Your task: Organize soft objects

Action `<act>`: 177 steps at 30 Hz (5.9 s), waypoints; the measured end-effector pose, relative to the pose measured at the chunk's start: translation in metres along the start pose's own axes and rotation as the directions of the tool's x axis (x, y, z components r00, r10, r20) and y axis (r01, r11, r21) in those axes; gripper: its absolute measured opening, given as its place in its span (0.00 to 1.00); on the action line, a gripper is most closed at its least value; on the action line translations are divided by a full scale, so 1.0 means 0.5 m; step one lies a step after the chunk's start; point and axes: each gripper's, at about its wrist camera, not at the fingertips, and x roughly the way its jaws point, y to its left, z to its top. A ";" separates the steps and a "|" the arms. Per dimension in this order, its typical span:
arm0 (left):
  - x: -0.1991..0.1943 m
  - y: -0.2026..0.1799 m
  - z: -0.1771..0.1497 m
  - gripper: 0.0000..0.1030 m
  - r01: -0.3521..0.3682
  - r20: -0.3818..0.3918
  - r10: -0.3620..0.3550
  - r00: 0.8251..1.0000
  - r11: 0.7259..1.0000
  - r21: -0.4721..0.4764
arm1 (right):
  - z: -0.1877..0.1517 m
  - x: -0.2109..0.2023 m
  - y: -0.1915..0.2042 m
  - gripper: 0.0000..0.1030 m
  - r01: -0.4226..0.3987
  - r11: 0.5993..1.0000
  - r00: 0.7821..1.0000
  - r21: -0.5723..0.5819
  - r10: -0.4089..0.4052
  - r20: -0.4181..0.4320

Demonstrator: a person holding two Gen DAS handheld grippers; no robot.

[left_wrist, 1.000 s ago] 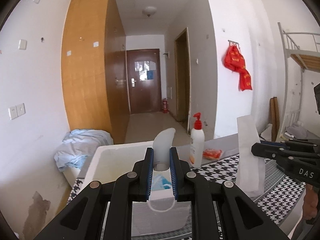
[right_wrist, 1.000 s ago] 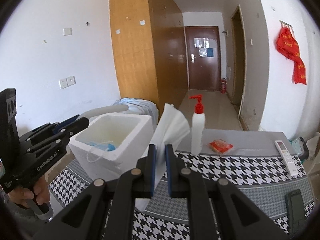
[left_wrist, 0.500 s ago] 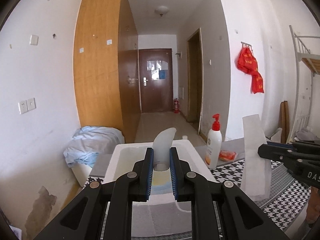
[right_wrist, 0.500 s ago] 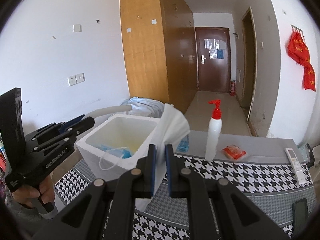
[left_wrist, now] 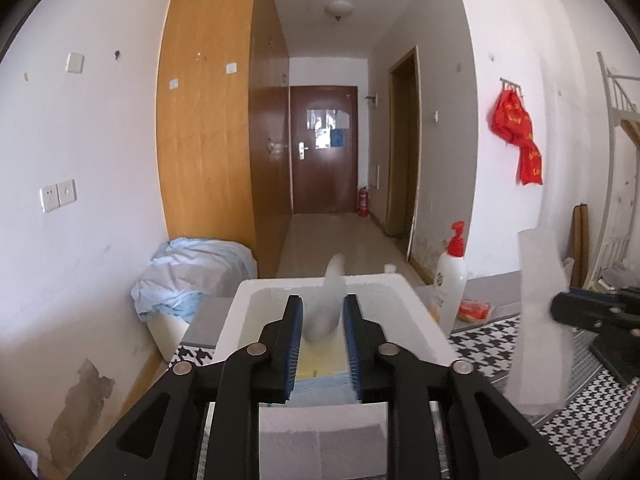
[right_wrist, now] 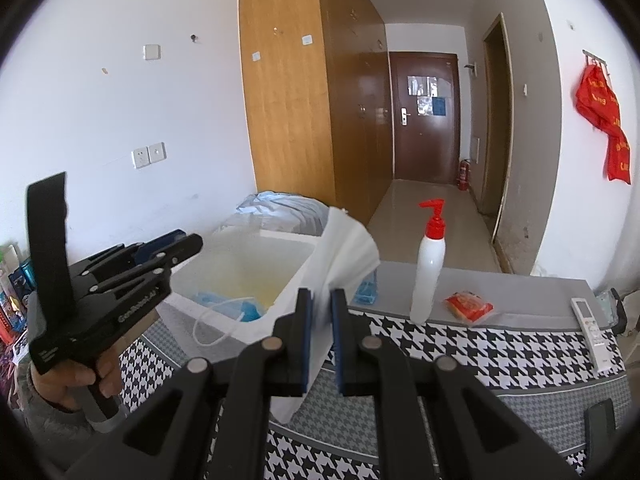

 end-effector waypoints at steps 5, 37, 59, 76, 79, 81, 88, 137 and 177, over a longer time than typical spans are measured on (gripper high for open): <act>0.004 0.010 -0.007 0.83 -0.013 -0.001 0.013 1.000 1.000 -0.014 | 0.004 0.005 0.004 0.12 0.009 1.000 1.000 -0.002 -0.009 -0.004; -0.040 0.111 -0.018 0.99 -0.098 0.029 0.100 0.995 0.994 -0.056 | 0.066 0.092 0.070 0.12 -0.051 0.997 0.998 -0.055 0.049 -0.033; -0.089 0.172 -0.035 0.99 -0.171 0.037 0.175 0.984 0.980 -0.099 | 0.091 0.146 0.134 0.12 -0.117 0.988 0.992 -0.101 0.111 -0.063; -0.107 0.188 -0.046 0.99 -0.191 0.040 0.197 0.980 0.975 -0.117 | 0.086 0.156 0.157 0.71 -0.129 0.983 0.989 -0.128 0.119 -0.083; -0.106 0.186 -0.044 0.99 -0.191 0.036 0.197 0.980 0.975 -0.117 | 0.082 0.147 0.153 0.71 -0.123 0.985 0.990 -0.123 0.114 -0.081; -0.107 0.183 -0.044 0.99 -0.184 0.035 0.189 0.981 0.976 -0.115 | 0.080 0.141 0.149 0.71 -0.121 0.985 0.991 -0.119 0.112 -0.079; -0.114 0.164 -0.039 0.99 -0.167 0.045 0.172 0.984 0.981 -0.102 | 0.074 0.107 0.117 0.72 -0.098 0.992 0.994 -0.078 0.094 -0.053; -0.237 -0.035 -0.039 0.99 0.011 0.185 -0.007 0.983 1.000 -0.019 | -0.067 -0.174 0.035 0.99 0.079 0.996 0.969 -0.032 -0.069 0.235; -0.252 -0.074 -0.130 0.99 0.044 0.174 -0.040 0.984 0.999 -0.019 | -0.184 -0.203 -0.007 0.99 0.157 0.986 0.960 0.056 -0.165 0.227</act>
